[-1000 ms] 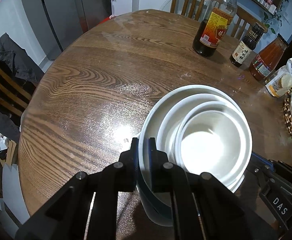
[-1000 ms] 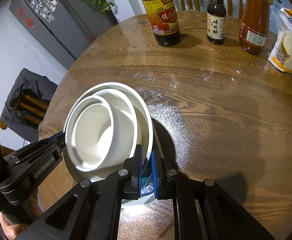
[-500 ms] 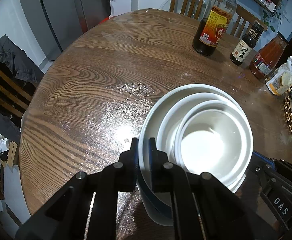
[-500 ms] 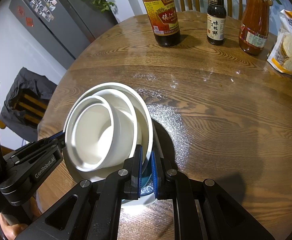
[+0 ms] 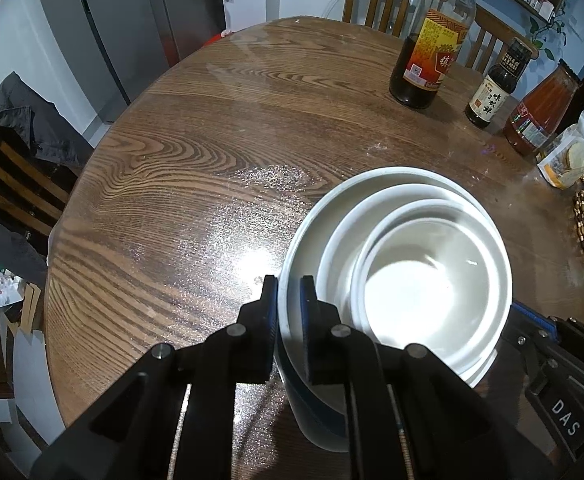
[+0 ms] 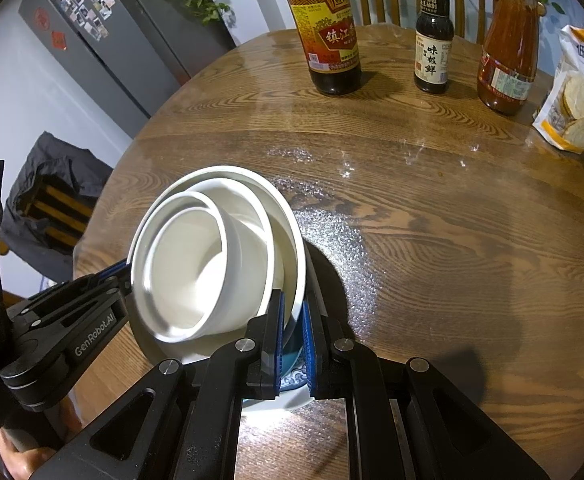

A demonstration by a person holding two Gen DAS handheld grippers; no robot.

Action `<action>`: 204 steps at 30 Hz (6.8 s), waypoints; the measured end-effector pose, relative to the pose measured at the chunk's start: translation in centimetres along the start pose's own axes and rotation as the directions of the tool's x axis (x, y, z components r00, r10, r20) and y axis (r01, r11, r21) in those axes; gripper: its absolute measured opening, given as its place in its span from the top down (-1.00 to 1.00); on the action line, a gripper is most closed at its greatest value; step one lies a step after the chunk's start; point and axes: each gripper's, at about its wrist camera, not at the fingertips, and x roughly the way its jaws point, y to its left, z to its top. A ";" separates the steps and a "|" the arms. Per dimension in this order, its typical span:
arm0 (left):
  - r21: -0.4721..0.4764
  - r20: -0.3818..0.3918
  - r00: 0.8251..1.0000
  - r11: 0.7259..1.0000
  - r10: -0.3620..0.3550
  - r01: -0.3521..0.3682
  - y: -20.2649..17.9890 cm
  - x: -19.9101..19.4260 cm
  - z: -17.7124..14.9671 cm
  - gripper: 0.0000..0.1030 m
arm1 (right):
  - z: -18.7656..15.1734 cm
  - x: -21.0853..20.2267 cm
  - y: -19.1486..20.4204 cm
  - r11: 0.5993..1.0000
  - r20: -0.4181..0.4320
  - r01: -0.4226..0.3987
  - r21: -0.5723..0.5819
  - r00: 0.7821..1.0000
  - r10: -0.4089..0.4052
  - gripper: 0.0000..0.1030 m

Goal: Organize plates and bowls

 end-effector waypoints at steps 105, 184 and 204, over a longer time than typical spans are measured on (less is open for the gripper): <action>-0.070 0.011 0.983 0.981 0.184 -0.183 1.4 -0.2 0.1 -0.69 | 0.5 -0.5 -1.1 0.974 0.018 0.227 -0.014 0.974 -0.227 -0.59; -0.140 0.219 0.973 0.989 0.067 -0.037 -3.6 -14.3 -10.7 -0.99 | -9.6 -12.3 1.8 0.891 0.226 0.038 -0.453 0.971 0.073 -0.60; -0.120 0.229 0.946 0.971 0.231 -0.208 -3.6 -12.8 -11.7 -0.99 | -9.8 -10.7 1.5 0.885 0.187 0.048 -0.463 0.981 0.044 -0.60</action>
